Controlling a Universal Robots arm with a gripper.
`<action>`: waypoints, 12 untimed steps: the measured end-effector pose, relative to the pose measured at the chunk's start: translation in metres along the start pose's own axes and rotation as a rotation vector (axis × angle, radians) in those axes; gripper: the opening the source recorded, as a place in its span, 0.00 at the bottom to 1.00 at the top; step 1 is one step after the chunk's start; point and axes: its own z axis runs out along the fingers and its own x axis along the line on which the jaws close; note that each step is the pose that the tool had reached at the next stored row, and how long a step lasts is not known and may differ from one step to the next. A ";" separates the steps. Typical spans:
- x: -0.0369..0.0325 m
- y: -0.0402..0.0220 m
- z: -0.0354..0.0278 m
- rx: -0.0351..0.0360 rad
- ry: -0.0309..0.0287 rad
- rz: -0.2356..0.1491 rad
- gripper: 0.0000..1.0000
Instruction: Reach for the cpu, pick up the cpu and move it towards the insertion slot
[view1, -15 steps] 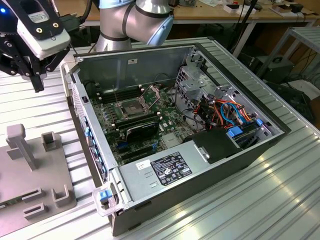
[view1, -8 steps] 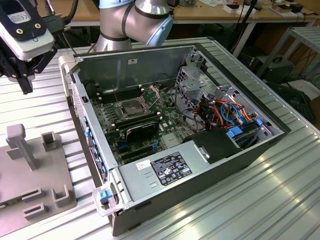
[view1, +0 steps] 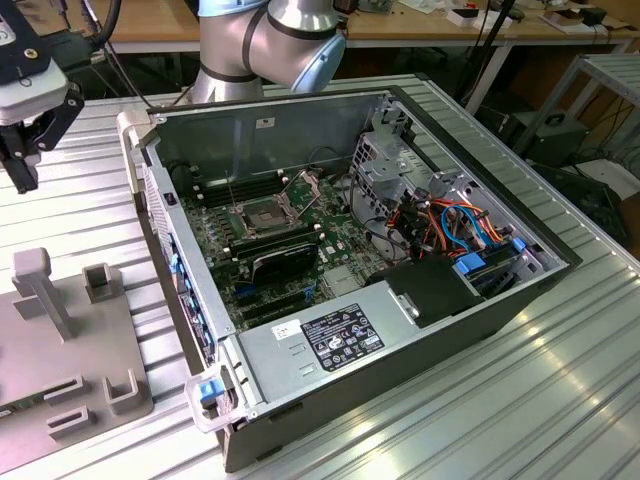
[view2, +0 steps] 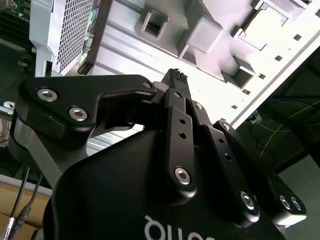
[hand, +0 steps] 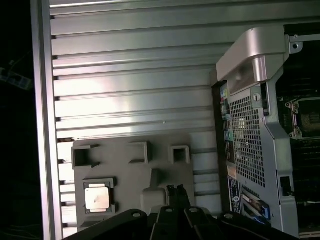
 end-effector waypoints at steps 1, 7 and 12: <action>0.0016 -0.0001 -0.0001 0.0001 0.0001 0.000 0.11; 0.0150 -0.0011 -0.0002 0.0001 0.0001 0.000 0.11; 0.0241 -0.0018 -0.0003 0.0000 0.0000 0.000 0.11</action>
